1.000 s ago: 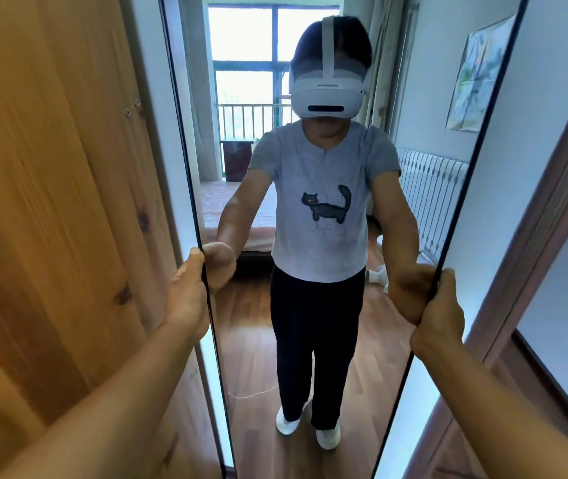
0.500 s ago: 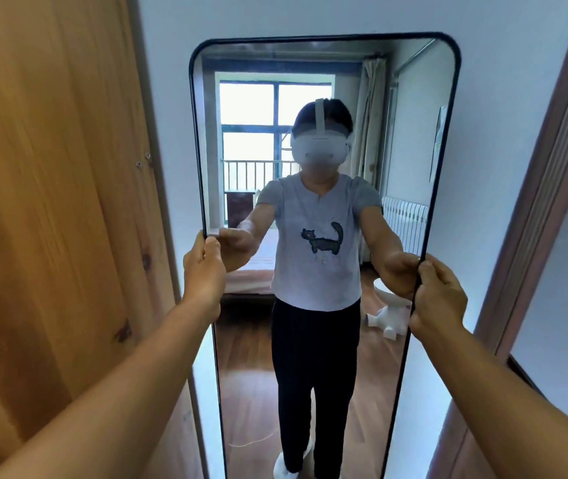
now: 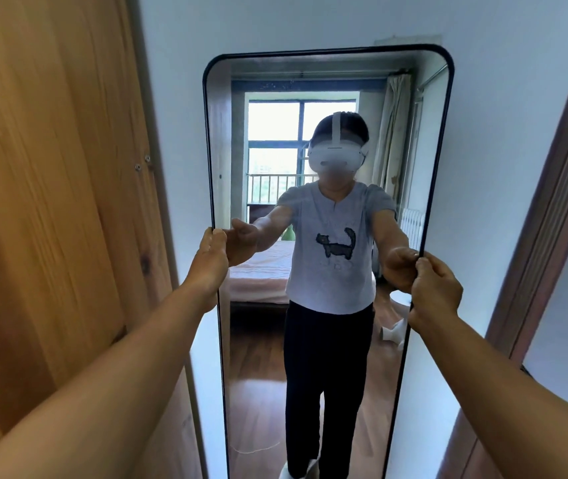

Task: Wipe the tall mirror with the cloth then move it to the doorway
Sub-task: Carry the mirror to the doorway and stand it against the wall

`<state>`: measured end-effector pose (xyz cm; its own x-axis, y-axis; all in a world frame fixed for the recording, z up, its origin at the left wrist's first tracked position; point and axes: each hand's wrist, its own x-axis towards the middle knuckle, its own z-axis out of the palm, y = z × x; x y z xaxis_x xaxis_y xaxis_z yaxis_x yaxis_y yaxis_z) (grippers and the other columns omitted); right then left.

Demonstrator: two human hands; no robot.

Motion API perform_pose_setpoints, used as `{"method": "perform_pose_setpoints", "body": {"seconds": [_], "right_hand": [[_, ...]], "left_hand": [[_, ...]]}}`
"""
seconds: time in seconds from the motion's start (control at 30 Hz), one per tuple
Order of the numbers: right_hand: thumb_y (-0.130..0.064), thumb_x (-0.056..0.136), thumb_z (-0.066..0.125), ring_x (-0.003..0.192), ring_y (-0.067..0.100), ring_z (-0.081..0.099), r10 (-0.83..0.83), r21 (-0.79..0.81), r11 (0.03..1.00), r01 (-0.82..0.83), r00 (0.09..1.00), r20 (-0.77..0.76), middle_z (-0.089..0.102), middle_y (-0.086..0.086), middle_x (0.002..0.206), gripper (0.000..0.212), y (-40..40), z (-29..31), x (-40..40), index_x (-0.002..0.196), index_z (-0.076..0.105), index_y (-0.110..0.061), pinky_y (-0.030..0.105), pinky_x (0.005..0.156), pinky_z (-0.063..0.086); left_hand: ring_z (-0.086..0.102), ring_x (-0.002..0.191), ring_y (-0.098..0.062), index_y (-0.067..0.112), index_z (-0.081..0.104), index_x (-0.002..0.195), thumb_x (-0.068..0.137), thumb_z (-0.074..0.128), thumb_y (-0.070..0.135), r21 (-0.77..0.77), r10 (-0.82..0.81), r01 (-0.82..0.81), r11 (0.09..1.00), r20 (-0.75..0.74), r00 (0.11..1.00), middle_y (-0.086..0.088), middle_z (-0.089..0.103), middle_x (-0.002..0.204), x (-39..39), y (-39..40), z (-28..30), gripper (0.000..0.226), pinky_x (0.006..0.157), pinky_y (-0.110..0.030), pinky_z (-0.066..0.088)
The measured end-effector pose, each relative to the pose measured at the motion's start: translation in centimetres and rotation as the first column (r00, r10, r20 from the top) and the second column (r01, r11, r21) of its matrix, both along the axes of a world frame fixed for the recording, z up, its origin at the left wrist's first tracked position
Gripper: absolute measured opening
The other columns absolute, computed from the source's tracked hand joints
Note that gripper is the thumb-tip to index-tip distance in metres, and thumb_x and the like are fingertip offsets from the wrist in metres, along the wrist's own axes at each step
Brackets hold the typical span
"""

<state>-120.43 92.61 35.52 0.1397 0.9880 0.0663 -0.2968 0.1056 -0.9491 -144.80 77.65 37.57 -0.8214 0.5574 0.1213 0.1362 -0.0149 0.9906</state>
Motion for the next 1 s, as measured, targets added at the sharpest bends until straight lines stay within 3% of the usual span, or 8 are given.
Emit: {"method": "perform_pose_setpoints", "body": {"seconds": [0.27, 0.37, 0.43, 0.6, 0.83, 0.9, 0.93, 1.0], "right_hand": [[-0.02, 0.095, 0.051, 0.098, 0.017, 0.056, -0.014, -0.015, 1.0, 0.015, 0.999, 0.047, 0.06, -0.004, 0.106, 0.021, 0.4, -0.2, -0.2, 0.11, 0.064, -0.021, 0.041, 0.096, 0.048], [-0.019, 0.096, 0.048, 0.099, 0.014, 0.053, -0.02, 0.006, 1.0, 0.02, 0.999, 0.048, 0.06, 0.001, 0.119, 0.025, -0.1, 0.1, 0.0, 0.116, 0.062, -0.019, 0.03, 0.095, 0.045], [-0.022, 0.097, 0.046, 0.106, 0.017, 0.052, 0.009, 0.033, 0.999, -0.012, 0.996, 0.087, 0.056, 0.002, 0.126, 0.03, -0.6, 0.4, -0.1, 0.125, 0.056, -0.018, 0.027, 0.092, 0.041], [-0.039, 0.092, 0.05, 0.13, 0.025, 0.04, 0.138, 0.075, 0.984, -0.162, 0.957, 0.254, 0.035, 0.002, 0.148, 0.06, -2.0, 1.4, -0.5, 0.145, 0.023, -0.026, 0.04, 0.106, 0.036], [-0.041, 0.096, 0.044, 0.137, 0.029, 0.029, 0.128, 0.082, 0.983, -0.163, 0.936, 0.327, 0.022, 0.004, 0.155, 0.06, -5.6, 2.2, 0.6, 0.147, 0.016, -0.025, 0.043, 0.107, 0.03], [-0.041, 0.095, 0.044, 0.135, 0.028, 0.033, 0.146, 0.064, 0.982, -0.177, 0.931, 0.335, 0.026, 0.004, 0.153, 0.058, -7.0, 1.8, 1.0, 0.145, 0.021, -0.024, 0.043, 0.106, 0.033], [-0.041, 0.094, 0.045, 0.132, 0.027, 0.036, 0.16, 0.051, 0.981, -0.188, 0.928, 0.337, 0.03, 0.004, 0.15, 0.056, -7.8, 1.5, 1.4, 0.144, 0.025, -0.024, 0.041, 0.103, 0.037], [-0.04, 0.093, 0.048, 0.12, 0.024, 0.044, 0.167, 0.042, 0.981, -0.191, 0.931, 0.324, 0.039, 0.005, 0.142, 0.05, -9.4, 1.2, 2.2, 0.138, 0.035, -0.022, 0.032, 0.086, 0.042]], "left_hand": [[0.04, 0.133, -0.029, 0.023, 0.035, 0.142, 0.093, 0.023, 0.049, -0.019, 0.0, 0.0, 1.0, 0.001, 1.0, -0.01, 0.041, 0.149, 0.1, 0.1, 0.0, 0.056, 0.111, -0.05, 0.032], [0.04, 0.133, -0.03, 0.021, 0.034, 0.142, 0.094, 0.023, 0.049, -0.018, 0.019, -0.018, 1.0, 0.003, 1.0, -0.011, 0.04, 0.149, 0.3, -0.1, 0.1, 0.057, 0.111, -0.05, 0.032], [0.038, 0.135, -0.031, 0.022, 0.029, 0.145, 0.094, 0.022, 0.051, -0.026, 0.023, -0.023, 0.999, -0.02, 1.0, -0.011, 0.035, 0.152, 0.6, -0.3, 0.2, 0.058, 0.111, -0.05, 0.031], [0.023, 0.145, -0.03, 0.032, 0.005, 0.151, 0.096, 0.024, 0.052, -0.041, 0.033, -0.036, 0.998, -0.072, 0.997, -0.004, 0.012, 0.162, 1.3, -1.1, 0.6, 0.061, 0.112, -0.047, 0.023], [0.023, 0.144, -0.029, 0.026, 0.009, 0.151, 0.096, 0.027, 0.049, -0.024, 0.067, -0.07, 0.997, -0.095, 0.993, -0.003, 0.01, 0.162, 3.7, -3.3, 1.0, 0.062, 0.111, -0.044, 0.025], [0.036, 0.135, -0.027, 0.021, 0.025, 0.147, 0.096, 0.031, 0.046, 0.007, 0.081, -0.081, 0.997, -0.082, 0.993, -0.006, 0.027, 0.155, 5.0, -3.9, 0.7, 0.058, 0.103, -0.037, 0.032], [0.045, 0.123, -0.025, 0.017, 0.038, 0.14, 0.095, 0.035, 0.043, 0.04, 0.084, -0.081, 0.996, -0.063, 0.995, -0.006, 0.044, 0.142, 5.8, -4.5, 0.5, 0.052, 0.093, -0.031, 0.037], [0.049, 0.089, -0.019, 0.011, 0.055, 0.114, 0.093, 0.043, 0.035, 0.148, 0.082, -0.079, 0.986, -0.017, 0.996, 0.001, 0.057, 0.095, 7.4, -5.7, 0.1, 0.034, 0.069, -0.024, 0.038]]}}
